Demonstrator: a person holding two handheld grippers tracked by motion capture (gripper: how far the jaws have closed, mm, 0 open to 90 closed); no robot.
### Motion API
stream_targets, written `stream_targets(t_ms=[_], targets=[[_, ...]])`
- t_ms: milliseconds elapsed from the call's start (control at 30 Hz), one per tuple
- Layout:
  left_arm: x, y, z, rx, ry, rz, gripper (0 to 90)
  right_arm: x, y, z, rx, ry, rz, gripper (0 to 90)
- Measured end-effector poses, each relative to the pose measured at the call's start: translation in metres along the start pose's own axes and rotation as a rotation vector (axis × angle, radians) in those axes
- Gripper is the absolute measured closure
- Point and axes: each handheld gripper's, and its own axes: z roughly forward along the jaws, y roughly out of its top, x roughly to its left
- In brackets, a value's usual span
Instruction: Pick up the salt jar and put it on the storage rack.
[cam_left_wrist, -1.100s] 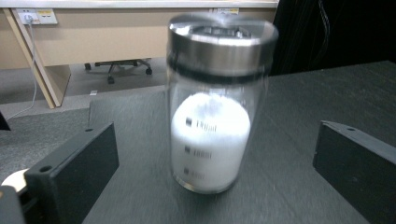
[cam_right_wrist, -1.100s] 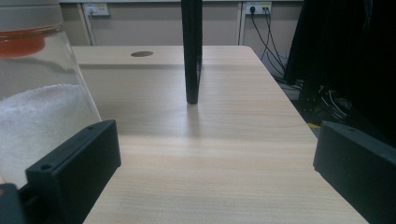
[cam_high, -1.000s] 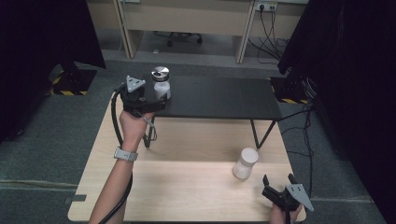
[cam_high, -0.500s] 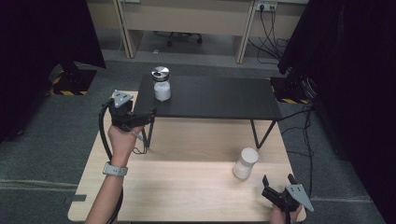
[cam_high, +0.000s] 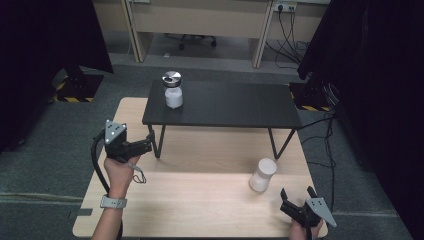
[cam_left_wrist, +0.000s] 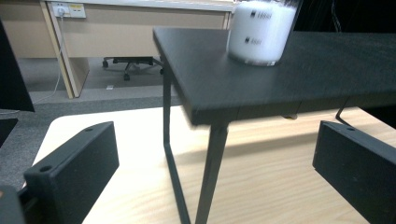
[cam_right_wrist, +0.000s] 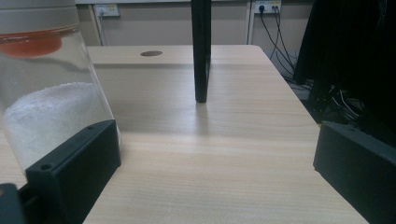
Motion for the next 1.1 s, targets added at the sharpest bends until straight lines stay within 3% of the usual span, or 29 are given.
stream_targets(t_ms=[233, 333, 833, 1100], targets=[[0.007, -0.025, -0.009, 0.042, 0.046, -0.009, 0.0, 0.000, 0.001, 0.000, 0.007, 0.006, -0.011, 0.8], [0.007, -0.038, -0.012, 0.050, 0.073, 0.006, 0.0, -0.001, 0.001, 0.000, 0.008, 0.010, -0.015, 0.8], [0.020, -0.075, -0.018, 0.140, 0.120, -0.036, 0.0, 0.000, 0.002, 0.001, 0.013, 0.011, -0.024, 0.8], [0.026, -0.092, -0.026, 0.144, 0.146, -0.046, 0.0, 0.001, 0.003, 0.002, 0.025, 0.006, -0.032, 0.7]])
